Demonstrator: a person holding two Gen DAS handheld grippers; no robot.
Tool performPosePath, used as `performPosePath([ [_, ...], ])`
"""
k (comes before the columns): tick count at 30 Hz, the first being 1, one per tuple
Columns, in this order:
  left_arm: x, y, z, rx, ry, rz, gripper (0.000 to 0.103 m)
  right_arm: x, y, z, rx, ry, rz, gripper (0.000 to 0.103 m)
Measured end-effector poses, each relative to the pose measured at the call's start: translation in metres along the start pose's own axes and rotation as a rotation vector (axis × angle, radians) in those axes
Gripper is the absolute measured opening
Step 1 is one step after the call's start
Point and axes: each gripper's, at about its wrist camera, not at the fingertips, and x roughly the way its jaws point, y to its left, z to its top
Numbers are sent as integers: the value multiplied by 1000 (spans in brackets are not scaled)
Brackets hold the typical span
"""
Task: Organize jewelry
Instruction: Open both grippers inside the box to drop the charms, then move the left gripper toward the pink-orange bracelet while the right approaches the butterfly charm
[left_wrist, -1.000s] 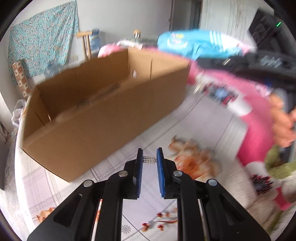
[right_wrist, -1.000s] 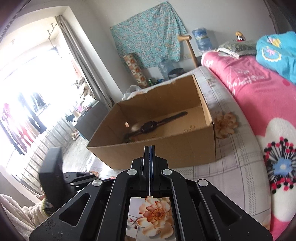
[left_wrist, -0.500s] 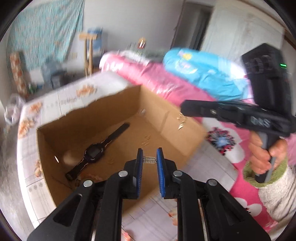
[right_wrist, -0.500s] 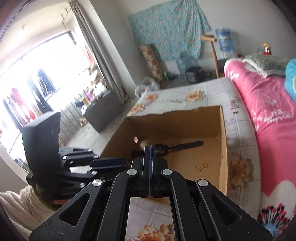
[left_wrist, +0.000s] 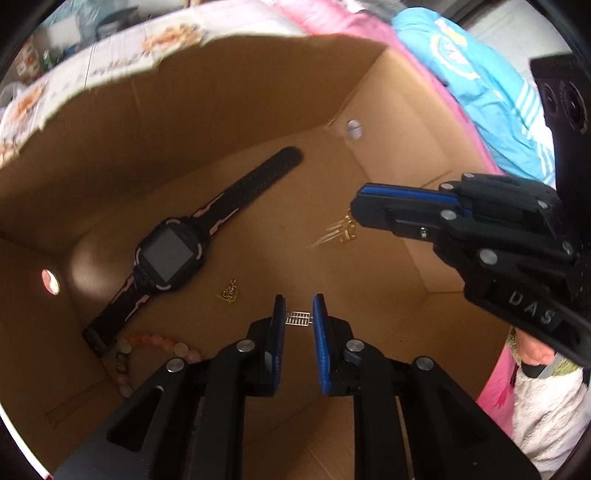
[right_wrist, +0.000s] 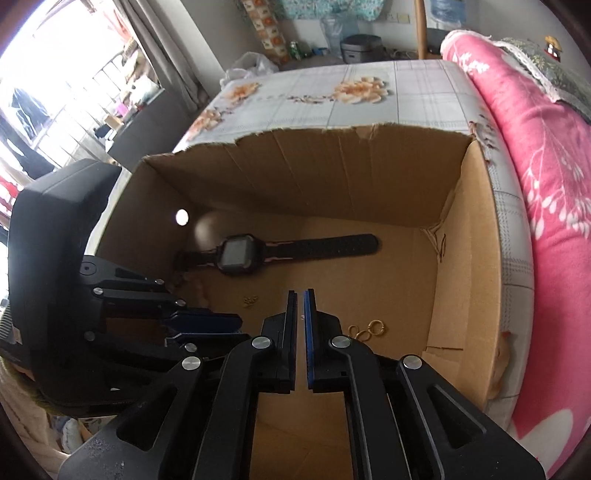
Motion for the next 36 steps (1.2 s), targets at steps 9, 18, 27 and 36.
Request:
performPosePath([
  [9, -14, 5, -4, -36, -56, 7, 28, -13, -1, -1, -10, -59, -22, 22],
  [18, -96, -24, -53, 83, -323, 46, 53, -88, 11, -33, 27, -326, -8, 50],
  [27, -169, -43, -161, 133, -591, 124, 90, -152, 56, -97, -8, -553, 22, 81],
  [36, -123, -25, -254, 0, -601, 264, 98, -117, 73, -171, 59, -462, -35, 92],
])
